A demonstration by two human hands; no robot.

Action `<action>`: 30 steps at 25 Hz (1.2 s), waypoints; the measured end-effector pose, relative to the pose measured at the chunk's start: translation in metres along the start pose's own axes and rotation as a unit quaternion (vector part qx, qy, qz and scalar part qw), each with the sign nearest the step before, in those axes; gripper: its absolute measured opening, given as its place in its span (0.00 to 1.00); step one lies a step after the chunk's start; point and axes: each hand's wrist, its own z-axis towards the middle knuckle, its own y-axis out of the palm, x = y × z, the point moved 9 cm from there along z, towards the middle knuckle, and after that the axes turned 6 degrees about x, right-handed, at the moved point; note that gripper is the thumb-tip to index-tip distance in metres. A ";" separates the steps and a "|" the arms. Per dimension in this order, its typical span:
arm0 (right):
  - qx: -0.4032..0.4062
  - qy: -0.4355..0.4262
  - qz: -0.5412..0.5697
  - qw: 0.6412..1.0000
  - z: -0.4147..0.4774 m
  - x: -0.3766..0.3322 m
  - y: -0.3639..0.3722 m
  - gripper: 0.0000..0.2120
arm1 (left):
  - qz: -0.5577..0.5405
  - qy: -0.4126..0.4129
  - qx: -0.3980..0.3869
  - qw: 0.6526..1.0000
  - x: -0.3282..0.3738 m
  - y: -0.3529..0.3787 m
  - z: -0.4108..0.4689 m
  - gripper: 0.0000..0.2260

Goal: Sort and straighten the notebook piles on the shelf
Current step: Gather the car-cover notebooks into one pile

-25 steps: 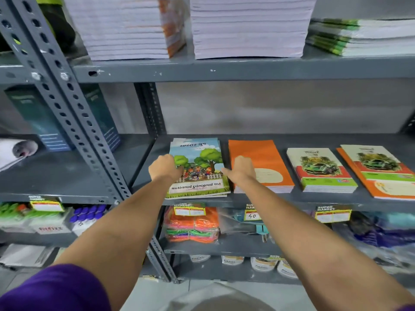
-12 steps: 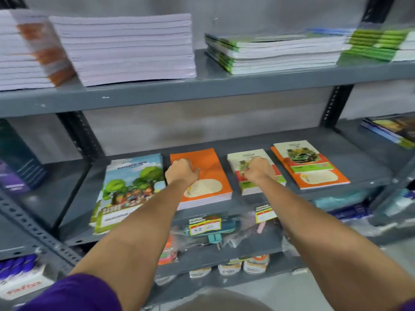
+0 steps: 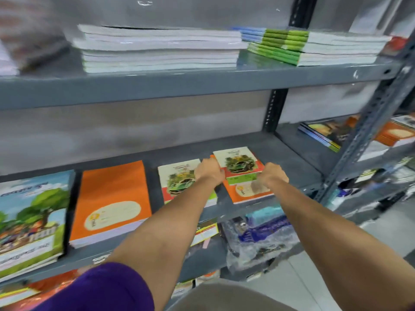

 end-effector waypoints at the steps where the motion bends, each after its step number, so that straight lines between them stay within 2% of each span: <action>1: -0.020 -0.001 0.005 1.000 0.009 0.007 0.006 0.20 | -0.001 -0.001 -0.015 1.000 0.011 0.011 0.004 0.16; 6: -0.059 -0.013 0.013 0.998 0.040 0.024 0.030 0.09 | 0.001 -0.023 -0.096 0.995 0.045 0.056 0.013 0.14; 10: -0.035 -0.007 0.052 0.998 0.051 0.025 0.028 0.18 | -0.054 -0.093 -0.115 0.988 0.047 0.064 0.016 0.14; 13: -0.013 -0.010 0.057 0.998 0.051 0.021 0.027 0.24 | -0.159 -0.128 -0.156 0.966 0.050 0.066 0.011 0.16; 16: 0.005 0.000 0.079 0.997 0.051 0.021 0.027 0.26 | -0.251 -0.160 -0.161 0.941 0.047 0.062 0.008 0.18; 17: 0.008 0.004 0.090 0.996 0.051 0.022 0.027 0.25 | -0.243 -0.162 -0.158 0.943 0.044 0.061 0.008 0.18; 21: 0.011 0.002 0.111 0.994 0.045 0.018 0.033 0.26 | -0.173 -0.194 -0.038 0.965 0.018 0.042 0.012 0.14; 25: 0.009 -0.048 0.143 0.989 0.023 -0.017 0.037 0.27 | -0.146 -0.201 0.005 0.969 -0.012 0.014 0.009 0.16; 30: -0.022 -0.092 0.193 0.977 -0.018 -0.082 0.048 0.28 | -0.100 -0.225 0.083 0.965 -0.084 -0.035 -0.017 0.14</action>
